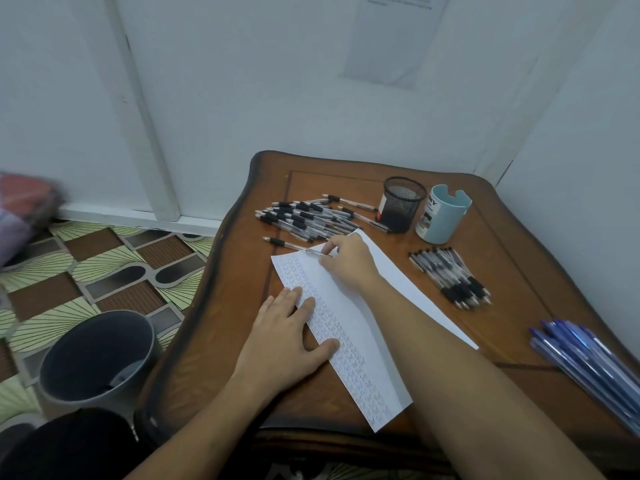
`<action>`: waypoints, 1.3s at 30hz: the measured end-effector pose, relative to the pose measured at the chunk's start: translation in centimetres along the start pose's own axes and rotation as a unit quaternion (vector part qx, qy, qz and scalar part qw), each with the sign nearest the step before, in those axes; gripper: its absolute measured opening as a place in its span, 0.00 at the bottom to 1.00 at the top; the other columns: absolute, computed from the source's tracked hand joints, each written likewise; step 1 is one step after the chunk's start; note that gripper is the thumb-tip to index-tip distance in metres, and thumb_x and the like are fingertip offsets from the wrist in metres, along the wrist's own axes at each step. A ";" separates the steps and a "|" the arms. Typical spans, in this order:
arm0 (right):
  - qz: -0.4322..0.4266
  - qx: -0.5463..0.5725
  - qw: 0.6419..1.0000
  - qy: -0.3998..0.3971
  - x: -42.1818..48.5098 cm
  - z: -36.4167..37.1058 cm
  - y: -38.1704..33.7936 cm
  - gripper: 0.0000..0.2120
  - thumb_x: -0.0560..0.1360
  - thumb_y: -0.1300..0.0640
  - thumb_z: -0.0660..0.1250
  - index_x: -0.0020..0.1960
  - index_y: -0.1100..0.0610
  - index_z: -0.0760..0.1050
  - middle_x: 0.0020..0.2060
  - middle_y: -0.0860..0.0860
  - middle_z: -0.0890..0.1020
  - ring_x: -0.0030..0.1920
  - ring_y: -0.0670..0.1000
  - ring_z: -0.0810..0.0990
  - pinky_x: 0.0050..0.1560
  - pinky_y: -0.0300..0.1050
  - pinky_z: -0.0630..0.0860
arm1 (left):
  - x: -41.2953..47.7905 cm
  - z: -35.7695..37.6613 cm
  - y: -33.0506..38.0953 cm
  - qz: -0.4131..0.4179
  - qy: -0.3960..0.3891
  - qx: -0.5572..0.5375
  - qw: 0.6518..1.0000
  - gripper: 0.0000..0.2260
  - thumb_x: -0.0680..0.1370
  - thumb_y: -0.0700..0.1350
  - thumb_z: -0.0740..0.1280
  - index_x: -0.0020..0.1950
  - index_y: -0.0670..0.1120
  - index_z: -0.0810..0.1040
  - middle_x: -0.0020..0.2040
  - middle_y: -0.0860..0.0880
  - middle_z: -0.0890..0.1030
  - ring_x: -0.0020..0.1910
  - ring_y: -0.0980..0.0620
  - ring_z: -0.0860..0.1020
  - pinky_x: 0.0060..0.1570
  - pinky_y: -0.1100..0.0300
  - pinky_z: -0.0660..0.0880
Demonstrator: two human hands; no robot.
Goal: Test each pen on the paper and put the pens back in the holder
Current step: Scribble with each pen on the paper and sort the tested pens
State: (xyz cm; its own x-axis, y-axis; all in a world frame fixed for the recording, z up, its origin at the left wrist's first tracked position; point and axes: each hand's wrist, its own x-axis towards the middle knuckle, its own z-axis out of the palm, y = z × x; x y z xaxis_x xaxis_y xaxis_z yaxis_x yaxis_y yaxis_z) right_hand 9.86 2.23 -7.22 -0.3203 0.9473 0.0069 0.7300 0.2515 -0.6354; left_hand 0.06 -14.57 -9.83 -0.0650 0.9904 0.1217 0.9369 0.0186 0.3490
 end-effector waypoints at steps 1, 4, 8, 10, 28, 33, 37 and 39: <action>-0.002 0.036 0.999 0.002 -0.2 -0.4 0.3 0.05 0.76 0.56 0.71 0.43 0.49 0.78 0.60 0.53 0.78 0.62 0.52 0.76 0.55 0.45 0.71 | 0.0 0.0 0.0 0.000 0.001 -0.001 1.000 0.43 0.66 0.74 0.43 0.76 0.54 0.60 0.78 0.52 0.55 0.77 0.54 0.49 0.70 0.59 0.36; 0.030 0.244 0.969 0.002 -1.5 -2.9 0.5 0.03 0.75 0.60 0.72 0.46 0.54 0.79 0.47 0.47 0.79 0.51 0.50 0.76 0.47 0.44 0.71 | 0.1 0.1 -0.1 0.003 0.009 -0.014 1.000 0.43 0.66 0.74 0.45 0.76 0.52 0.62 0.78 0.50 0.58 0.77 0.53 0.52 0.71 0.58 0.39; 0.109 0.532 0.839 0.040 -3.3 -6.5 1.6 0.03 0.80 0.59 0.66 0.52 0.54 0.76 0.47 0.52 0.83 0.52 0.54 0.80 0.51 0.50 0.78 | 0.1 0.3 -0.2 0.002 0.009 -0.010 1.000 0.43 0.66 0.74 0.45 0.75 0.52 0.63 0.78 0.50 0.58 0.77 0.53 0.53 0.74 0.55 0.42; 0.093 0.600 0.792 0.061 -4.5 -7.5 2.3 0.05 0.83 0.56 0.59 0.55 0.51 0.74 0.41 0.52 0.84 0.43 0.53 0.83 0.49 0.53 0.80 | 0.1 0.3 -0.1 0.002 0.008 -0.008 1.000 0.43 0.66 0.74 0.45 0.75 0.52 0.63 0.77 0.50 0.58 0.77 0.53 0.53 0.74 0.54 0.44; 0.091 0.523 0.846 -0.039 -12.8 -7.2 5.6 0.34 0.74 0.34 0.50 0.54 0.61 0.78 0.33 0.59 0.78 0.35 0.54 0.77 0.38 0.46 0.76 | 0.3 0.7 -0.2 0.005 0.014 -0.019 1.000 0.43 0.67 0.74 0.48 0.73 0.50 0.67 0.76 0.48 0.63 0.76 0.52 0.57 0.74 0.52 0.47; 0.019 0.476 0.878 -0.052 -13.8 -5.2 7.1 0.20 0.65 0.39 0.78 0.39 0.54 0.79 0.34 0.60 0.82 0.32 0.58 0.76 0.28 0.43 0.71 | 0.2 0.6 -0.2 0.005 0.012 -0.018 1.000 0.42 0.67 0.74 0.48 0.74 0.50 0.67 0.76 0.48 0.62 0.76 0.51 0.57 0.74 0.52 0.47; -0.003 0.394 0.917 -0.067 -13.9 -4.4 6.8 0.17 0.75 0.41 0.68 0.43 0.56 0.76 0.36 0.57 0.84 0.34 0.59 0.78 0.33 0.47 0.72 | 0.2 0.6 -0.2 0.007 0.007 -0.011 1.000 0.42 0.68 0.74 0.48 0.74 0.50 0.66 0.76 0.48 0.62 0.76 0.51 0.57 0.74 0.51 0.48; -0.002 0.385 0.918 -0.093 -14.0 -4.1 6.6 0.15 0.73 0.43 0.72 0.43 0.56 0.78 0.40 0.57 0.86 0.41 0.56 0.82 0.40 0.48 0.77 | 0.2 0.6 -0.1 0.007 0.011 -0.009 1.000 0.42 0.68 0.73 0.48 0.73 0.50 0.67 0.76 0.48 0.62 0.75 0.51 0.57 0.74 0.52 0.48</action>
State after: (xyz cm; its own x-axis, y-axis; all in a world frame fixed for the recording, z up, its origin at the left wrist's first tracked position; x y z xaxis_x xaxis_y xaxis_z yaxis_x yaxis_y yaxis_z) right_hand 21.66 -8.57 -8.31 -0.4723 0.8781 -0.0771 0.1078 -0.0292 -0.9937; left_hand 0.14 -14.29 -10.39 -0.0603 0.9872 0.1475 0.9315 0.0026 0.3636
